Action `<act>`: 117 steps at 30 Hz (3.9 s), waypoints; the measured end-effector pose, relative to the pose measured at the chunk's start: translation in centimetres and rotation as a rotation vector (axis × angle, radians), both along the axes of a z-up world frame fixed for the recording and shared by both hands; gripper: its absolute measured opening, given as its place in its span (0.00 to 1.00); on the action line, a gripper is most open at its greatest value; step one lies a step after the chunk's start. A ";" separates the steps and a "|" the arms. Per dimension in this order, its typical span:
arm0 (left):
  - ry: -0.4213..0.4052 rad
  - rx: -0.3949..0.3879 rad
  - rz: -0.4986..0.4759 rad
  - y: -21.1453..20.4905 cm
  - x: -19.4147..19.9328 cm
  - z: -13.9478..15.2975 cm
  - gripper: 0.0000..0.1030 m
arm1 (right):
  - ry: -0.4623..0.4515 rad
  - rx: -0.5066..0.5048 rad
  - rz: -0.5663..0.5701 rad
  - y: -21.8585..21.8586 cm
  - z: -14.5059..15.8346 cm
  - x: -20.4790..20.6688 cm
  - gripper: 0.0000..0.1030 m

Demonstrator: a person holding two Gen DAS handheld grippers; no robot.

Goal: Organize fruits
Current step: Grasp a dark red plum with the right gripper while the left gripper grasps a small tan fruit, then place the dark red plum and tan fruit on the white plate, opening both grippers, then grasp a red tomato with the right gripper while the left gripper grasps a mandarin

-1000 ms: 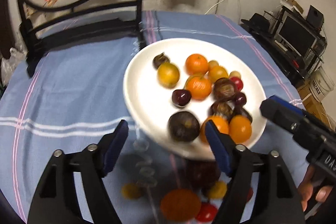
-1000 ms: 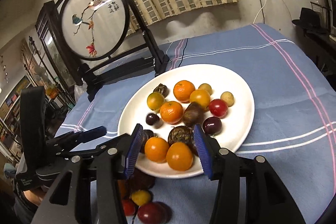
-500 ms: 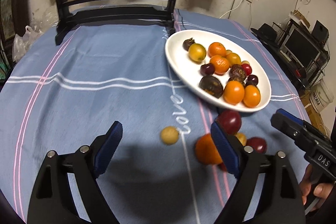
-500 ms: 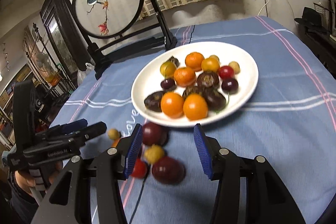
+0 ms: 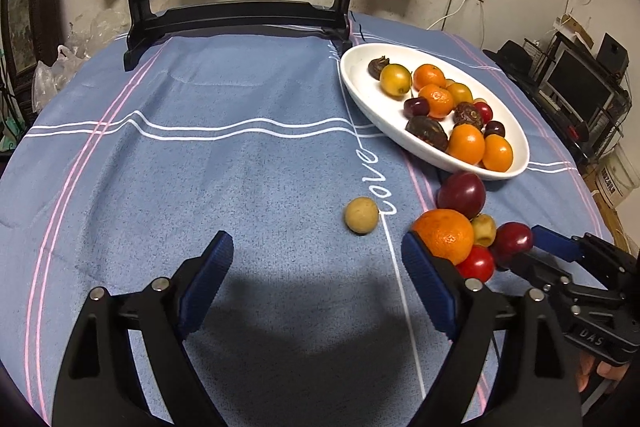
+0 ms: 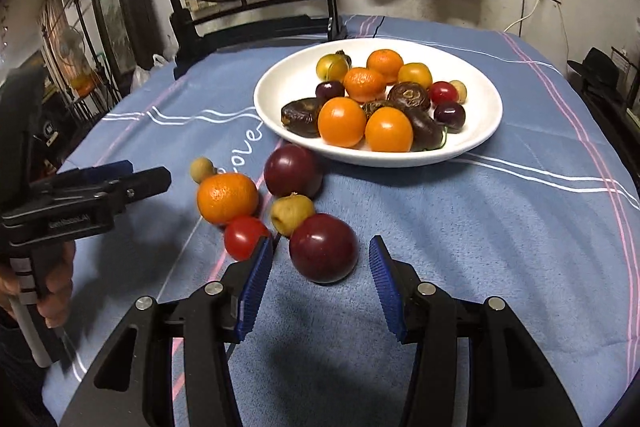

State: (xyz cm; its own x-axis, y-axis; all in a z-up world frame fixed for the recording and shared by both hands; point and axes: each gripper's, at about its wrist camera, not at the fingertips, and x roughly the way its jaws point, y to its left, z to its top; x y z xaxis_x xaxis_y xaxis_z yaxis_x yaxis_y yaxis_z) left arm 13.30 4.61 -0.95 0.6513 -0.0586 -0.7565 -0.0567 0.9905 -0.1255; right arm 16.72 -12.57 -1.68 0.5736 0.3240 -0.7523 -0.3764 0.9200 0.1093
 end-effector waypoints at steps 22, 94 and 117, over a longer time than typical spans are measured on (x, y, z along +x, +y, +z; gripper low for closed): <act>0.048 0.076 -0.009 -1.7 1.8 -1.3 0.78 | -0.018 0.063 0.015 -0.7 0.6 -0.9 0.37; -0.029 0.054 -0.007 -3.6 3.5 1.3 0.75 | -0.098 0.152 -0.074 -2.0 3.2 4.0 0.57; -0.027 0.050 -0.033 -2.4 0.6 0.7 0.76 | 0.038 -0.038 0.108 5.1 -1.1 -1.2 0.29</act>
State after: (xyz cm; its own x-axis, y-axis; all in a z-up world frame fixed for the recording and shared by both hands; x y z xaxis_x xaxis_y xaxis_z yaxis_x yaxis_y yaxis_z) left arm 13.86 2.17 -0.27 0.6699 -0.0423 -0.7412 -0.0216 0.9968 -0.0764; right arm 15.53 -7.42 -2.74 0.5081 0.3533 -0.7855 -0.4699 0.8780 0.0909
